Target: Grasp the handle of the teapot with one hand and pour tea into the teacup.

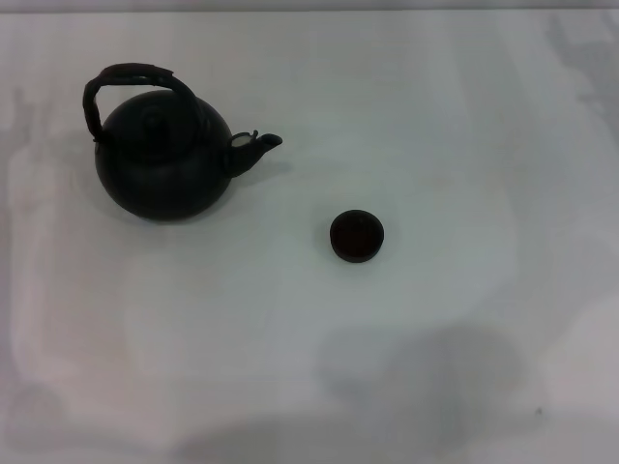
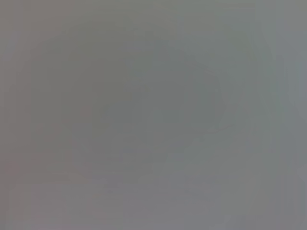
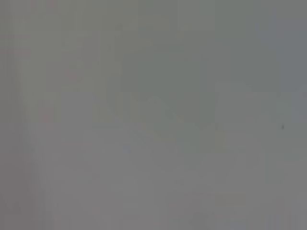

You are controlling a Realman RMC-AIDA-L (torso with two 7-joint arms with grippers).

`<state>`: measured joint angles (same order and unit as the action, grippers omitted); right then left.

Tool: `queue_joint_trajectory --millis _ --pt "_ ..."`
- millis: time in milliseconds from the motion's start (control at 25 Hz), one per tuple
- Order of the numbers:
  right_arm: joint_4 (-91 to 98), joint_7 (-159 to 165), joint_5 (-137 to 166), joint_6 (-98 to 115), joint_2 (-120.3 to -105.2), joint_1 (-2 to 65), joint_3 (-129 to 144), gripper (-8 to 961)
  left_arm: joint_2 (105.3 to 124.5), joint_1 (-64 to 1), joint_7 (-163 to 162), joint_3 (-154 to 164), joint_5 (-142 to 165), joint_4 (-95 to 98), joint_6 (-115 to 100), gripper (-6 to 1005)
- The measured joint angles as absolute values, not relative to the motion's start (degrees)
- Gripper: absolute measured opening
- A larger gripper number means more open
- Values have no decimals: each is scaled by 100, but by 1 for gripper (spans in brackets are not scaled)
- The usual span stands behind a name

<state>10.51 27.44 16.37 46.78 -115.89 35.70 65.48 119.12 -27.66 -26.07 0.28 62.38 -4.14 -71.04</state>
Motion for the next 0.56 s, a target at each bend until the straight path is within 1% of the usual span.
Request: queue_joint_trajectory --millis 560 --pt "1008 2331 1338 4649 -11584 3696 6548 844 11907 -2986 -2233 -237 6187 -420 -6861 892"
